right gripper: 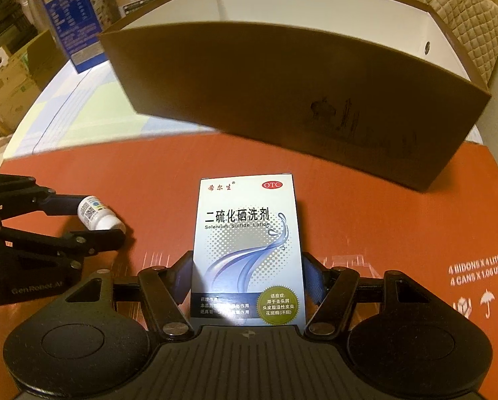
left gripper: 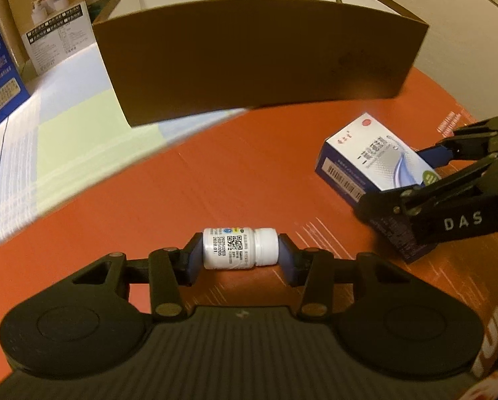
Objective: Organize rigid objects
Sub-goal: 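Carry the pill bottle and medicine box over the brown box with both tools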
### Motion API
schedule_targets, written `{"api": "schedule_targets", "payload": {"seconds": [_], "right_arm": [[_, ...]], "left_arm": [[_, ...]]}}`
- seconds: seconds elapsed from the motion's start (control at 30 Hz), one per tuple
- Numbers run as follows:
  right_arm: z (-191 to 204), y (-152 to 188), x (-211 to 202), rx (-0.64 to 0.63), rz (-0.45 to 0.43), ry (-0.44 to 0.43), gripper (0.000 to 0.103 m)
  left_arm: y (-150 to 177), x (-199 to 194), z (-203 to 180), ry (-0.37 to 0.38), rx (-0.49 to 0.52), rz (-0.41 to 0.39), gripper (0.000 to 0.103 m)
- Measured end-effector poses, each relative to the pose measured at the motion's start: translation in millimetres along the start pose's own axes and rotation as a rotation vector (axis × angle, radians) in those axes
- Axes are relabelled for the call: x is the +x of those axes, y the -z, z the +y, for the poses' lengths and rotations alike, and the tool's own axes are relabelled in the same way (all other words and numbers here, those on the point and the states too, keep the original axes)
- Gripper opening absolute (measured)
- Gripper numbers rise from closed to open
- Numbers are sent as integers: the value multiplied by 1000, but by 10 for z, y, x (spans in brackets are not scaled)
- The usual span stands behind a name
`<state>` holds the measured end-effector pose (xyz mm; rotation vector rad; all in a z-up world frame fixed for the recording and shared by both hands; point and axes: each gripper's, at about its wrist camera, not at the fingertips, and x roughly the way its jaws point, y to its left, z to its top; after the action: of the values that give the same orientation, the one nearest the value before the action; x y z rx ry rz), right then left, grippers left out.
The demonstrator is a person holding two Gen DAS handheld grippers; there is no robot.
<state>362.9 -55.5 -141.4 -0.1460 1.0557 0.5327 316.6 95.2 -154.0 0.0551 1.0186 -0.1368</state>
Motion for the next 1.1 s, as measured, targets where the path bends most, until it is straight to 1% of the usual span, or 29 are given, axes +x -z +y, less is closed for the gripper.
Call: {"api": "schedule_targets", "payload": {"seconds": [0.23, 0.5, 0.77, 1.1], "right_arm": [[8, 101, -74, -17, 15, -5, 63], [24, -9, 18, -4, 34, 23, 63], [-6, 37, -1, 2, 15, 18, 63], [1, 46, -21, -4, 16, 21, 62]], "left_arm": [[107, -71, -129, -10, -19, 18, 41], [32, -20, -108, -27, -61, 39, 42], [74, -21, -178, -47, -42, 43, 42], [79, -26, -214, -58, -35, 43, 41]]}}
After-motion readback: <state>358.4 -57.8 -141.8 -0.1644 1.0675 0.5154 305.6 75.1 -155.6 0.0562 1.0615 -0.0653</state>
